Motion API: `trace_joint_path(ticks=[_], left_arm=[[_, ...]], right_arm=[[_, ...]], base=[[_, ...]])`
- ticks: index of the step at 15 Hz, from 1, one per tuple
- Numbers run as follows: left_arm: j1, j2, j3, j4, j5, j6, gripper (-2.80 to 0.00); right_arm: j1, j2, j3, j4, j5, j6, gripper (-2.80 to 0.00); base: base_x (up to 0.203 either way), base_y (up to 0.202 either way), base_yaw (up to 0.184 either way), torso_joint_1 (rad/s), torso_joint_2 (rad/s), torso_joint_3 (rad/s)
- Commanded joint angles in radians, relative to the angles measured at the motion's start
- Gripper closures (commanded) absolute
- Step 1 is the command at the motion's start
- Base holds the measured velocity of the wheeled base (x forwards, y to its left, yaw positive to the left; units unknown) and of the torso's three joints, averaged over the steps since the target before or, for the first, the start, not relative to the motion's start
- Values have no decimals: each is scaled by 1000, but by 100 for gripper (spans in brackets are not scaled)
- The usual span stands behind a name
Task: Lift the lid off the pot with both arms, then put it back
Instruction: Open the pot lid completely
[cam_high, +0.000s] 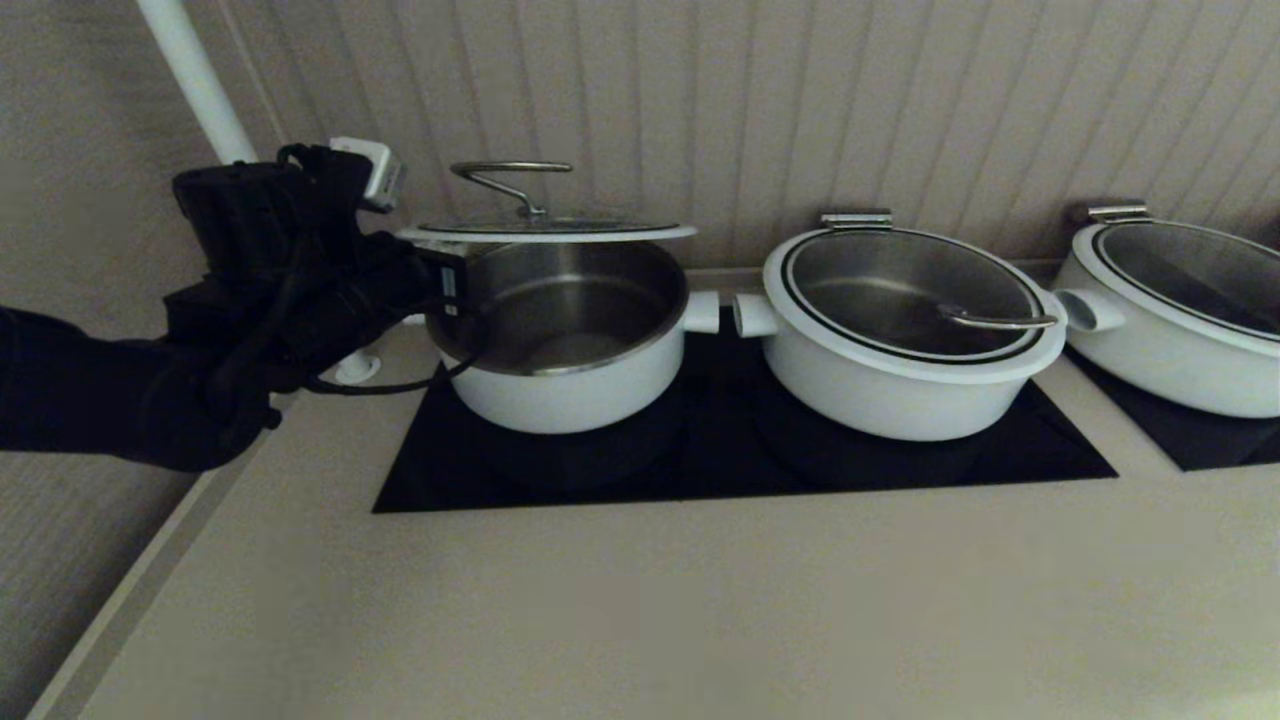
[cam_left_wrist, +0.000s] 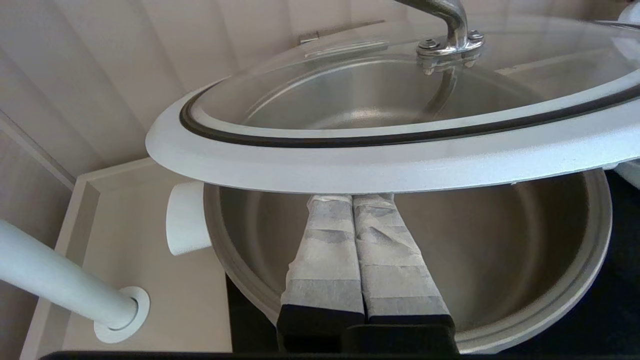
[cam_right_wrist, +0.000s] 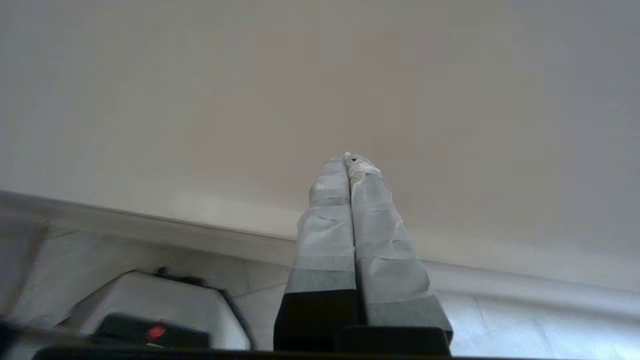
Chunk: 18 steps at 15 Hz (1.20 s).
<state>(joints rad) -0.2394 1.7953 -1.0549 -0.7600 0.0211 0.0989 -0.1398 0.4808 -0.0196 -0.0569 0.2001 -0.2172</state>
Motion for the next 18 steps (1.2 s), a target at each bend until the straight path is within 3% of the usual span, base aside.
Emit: trace_joint_path(ticks=[1, 3, 9, 14, 18], left_arm=[[0, -1, -4, -5, 0, -1, 0], [0, -1, -5, -7, 0, 1, 0], [0, -1, -7, -7, 0, -1, 0], [0, 4, -10, -7, 0, -2, 0], [0, 7, -29, -7, 0, -2, 0]], right_arm=[[0, -86, 4, 2, -86, -2, 0], [0, -92, 20, 17, -136, -2, 0], [2, -93, 20, 47, -132, 14, 0], [2, -105, 20, 62, -137, 91, 0], [2, -107, 20, 62, -139, 90, 0]], base=[[0, 0, 0, 0, 0, 0], [0, 0, 0, 0, 0, 0], [0, 0, 0, 0, 0, 0], [0, 0, 0, 0, 0, 0], [0, 0, 0, 0, 0, 0]])
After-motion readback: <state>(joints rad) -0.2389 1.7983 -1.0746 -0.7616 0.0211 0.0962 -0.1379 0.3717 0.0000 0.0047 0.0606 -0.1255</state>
